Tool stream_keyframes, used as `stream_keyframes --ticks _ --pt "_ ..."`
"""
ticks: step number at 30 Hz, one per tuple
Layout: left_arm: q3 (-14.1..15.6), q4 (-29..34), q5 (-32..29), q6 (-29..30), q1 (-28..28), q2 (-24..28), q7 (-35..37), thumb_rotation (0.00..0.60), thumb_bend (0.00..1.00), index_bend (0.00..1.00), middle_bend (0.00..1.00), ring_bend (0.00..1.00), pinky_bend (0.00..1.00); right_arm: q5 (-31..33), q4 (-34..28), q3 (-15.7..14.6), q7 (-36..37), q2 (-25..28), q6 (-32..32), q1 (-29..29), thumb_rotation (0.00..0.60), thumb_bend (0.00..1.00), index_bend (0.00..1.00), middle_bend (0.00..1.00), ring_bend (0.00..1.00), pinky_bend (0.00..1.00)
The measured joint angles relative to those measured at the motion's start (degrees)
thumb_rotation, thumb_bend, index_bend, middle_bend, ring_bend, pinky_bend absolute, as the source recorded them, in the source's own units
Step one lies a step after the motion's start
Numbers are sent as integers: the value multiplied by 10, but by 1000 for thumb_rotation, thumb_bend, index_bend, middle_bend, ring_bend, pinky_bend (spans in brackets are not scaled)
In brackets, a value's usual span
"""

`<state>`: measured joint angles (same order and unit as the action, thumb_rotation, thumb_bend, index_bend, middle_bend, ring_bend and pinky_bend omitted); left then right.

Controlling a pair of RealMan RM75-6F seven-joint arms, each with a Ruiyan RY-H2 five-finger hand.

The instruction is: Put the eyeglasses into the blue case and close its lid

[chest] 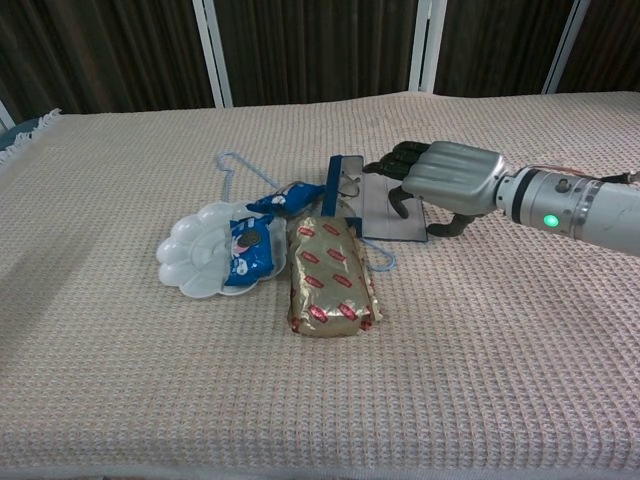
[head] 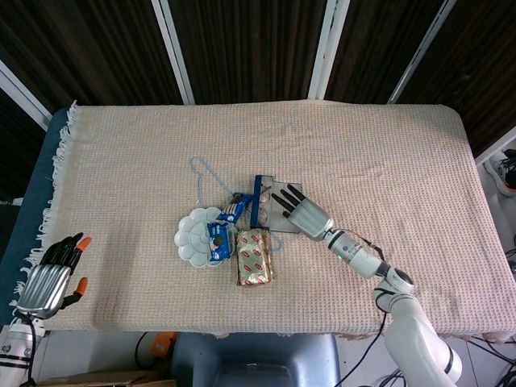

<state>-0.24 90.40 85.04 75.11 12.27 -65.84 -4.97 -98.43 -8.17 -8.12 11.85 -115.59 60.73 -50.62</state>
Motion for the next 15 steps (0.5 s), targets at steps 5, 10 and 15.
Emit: stream_keyframes --ticks 5,10,15 --pt "-2 0 -2 2 0 0 0 600 441 0 0 0 117 2 0 3 -5 -1 2 -1 600 368 564 68 0 0" --pt "-4 -1 -6 5 -1 -3 -4 600 441 0 0 0 117 2 2 2 -11 -5 3 0 600 368 564 70 0 0" --pt "-5 -1 -7 6 -2 -4 -7 600 441 0 0 0 117 3 4 4 -20 -8 7 0 600 368 571 74 0 0"
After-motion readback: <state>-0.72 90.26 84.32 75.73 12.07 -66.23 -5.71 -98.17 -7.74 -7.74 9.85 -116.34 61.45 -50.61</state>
